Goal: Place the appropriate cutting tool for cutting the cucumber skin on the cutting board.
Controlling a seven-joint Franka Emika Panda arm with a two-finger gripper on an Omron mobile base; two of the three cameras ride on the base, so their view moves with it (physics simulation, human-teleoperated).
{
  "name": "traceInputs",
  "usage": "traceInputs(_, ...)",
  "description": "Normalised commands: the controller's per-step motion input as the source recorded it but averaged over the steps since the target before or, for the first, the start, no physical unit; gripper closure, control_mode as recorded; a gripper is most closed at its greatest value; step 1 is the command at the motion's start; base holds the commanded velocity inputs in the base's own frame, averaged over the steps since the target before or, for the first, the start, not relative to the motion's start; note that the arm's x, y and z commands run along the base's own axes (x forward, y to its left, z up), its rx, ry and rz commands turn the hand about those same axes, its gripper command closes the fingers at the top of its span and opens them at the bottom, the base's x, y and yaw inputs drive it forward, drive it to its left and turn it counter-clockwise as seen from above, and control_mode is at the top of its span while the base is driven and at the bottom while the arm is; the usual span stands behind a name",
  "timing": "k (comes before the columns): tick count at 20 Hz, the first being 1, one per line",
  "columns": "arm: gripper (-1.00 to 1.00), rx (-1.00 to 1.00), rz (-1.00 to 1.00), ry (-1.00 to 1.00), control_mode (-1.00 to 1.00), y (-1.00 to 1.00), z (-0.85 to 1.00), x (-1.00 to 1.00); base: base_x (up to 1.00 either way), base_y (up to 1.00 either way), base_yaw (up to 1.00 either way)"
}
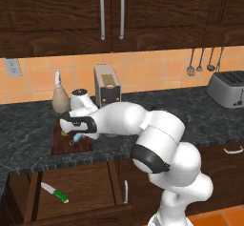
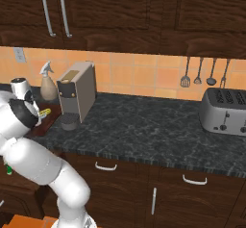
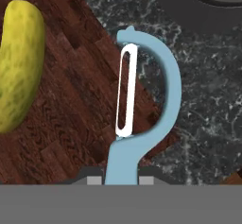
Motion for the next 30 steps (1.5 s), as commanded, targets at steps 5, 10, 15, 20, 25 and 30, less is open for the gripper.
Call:
traceInputs(5, 1.0, 0.0, 0.0, 0.0, -1.0, 0.18, -0.53, 0.19, 0.0, 0.0, 0.0)
traceInputs(10, 1.0, 0.0, 0.0, 0.0, -1.0, 0.14, -0.33, 0.26, 0.0, 0.0, 0.0)
traceInputs(15, 1.0, 0.0, 0.0, 0.0, -1.0, 0.01, -0.16, 0.2, 0.0, 0.0, 0.0)
traceInputs(20, -1.0, 0.0, 0.0, 0.0, -1.0, 0.06, -0.21, 0.1, 0.0, 0.0, 0.0)
traceInputs(25, -1.0, 0.0, 0.0, 0.0, -1.0, 0.11, -0.17, 0.0, 0.0, 0.0, 0.0)
traceInputs(30, -1.0, 0.0, 0.0, 0.0, -1.0, 0.0, 0.0, -0.01, 0.0, 0.0, 0.0)
